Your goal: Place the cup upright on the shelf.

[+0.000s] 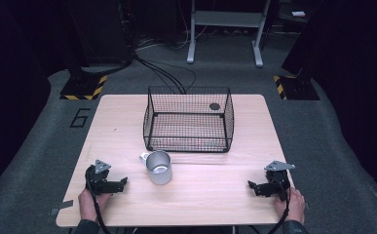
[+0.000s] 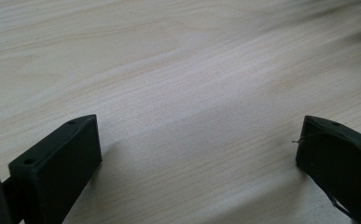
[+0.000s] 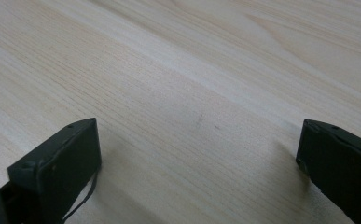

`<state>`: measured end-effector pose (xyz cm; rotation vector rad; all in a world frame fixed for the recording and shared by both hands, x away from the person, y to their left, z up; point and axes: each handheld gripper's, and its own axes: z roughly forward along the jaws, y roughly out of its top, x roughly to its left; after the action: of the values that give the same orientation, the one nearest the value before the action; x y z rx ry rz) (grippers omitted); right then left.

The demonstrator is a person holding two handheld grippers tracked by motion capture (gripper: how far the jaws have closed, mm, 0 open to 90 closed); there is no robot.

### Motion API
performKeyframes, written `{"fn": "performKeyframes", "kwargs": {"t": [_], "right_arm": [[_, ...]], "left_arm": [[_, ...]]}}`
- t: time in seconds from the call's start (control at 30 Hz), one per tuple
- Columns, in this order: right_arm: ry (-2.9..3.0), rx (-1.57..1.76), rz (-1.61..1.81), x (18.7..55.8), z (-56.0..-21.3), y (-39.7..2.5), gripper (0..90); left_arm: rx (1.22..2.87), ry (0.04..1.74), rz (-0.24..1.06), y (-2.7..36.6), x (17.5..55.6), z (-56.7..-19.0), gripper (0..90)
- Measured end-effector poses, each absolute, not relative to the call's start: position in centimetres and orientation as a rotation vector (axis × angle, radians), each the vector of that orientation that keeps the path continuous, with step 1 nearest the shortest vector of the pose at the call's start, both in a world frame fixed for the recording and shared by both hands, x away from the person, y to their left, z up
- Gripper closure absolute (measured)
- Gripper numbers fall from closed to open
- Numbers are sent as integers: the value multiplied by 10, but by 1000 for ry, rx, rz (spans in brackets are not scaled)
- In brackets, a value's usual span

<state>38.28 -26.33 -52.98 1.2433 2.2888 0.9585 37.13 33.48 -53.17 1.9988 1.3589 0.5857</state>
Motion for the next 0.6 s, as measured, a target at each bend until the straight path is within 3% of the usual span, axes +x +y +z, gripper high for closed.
{"fn": "performKeyframes", "kwargs": {"t": [0.6], "right_arm": [[2295, 1227, 960, 384, -530, -264, 0]], "left_arm": [[2010, 1336, 546, 333, 370, -530, 0]]}}
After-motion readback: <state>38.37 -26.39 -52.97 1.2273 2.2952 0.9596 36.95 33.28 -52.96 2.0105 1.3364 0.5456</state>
